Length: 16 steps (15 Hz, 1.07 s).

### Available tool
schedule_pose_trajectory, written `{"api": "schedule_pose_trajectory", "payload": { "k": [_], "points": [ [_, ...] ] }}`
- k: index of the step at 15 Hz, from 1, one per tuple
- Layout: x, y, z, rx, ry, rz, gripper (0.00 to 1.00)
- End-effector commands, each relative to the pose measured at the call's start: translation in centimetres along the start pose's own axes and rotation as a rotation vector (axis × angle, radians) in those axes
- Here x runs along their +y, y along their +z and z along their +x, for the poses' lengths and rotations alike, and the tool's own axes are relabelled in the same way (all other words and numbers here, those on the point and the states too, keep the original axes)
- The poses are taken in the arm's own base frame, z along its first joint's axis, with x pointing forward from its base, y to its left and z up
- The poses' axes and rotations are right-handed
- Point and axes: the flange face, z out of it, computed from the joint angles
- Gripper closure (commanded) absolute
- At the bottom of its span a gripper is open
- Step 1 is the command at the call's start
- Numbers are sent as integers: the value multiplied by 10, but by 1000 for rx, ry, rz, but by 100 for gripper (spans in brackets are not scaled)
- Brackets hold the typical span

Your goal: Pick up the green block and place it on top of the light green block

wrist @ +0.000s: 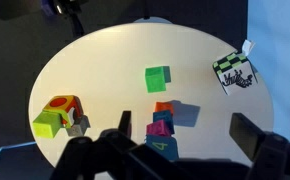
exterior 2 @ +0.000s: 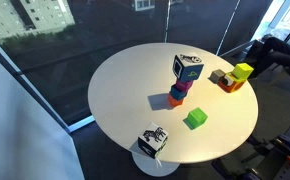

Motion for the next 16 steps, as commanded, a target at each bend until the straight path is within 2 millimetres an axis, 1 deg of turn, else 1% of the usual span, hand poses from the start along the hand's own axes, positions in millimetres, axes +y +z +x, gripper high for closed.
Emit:
{"api": "schedule_pose_trajectory", "payload": {
  "k": [1, 9, 13, 16],
  "points": [
    [0, -1, 0, -1, 0, -1, 0],
    [1, -1, 2, -9, 5, 2, 0],
    [6, 0, 16, -46, 23, 1, 0],
    [11, 5, 29, -77, 44, 2, 0]
  ]
}}
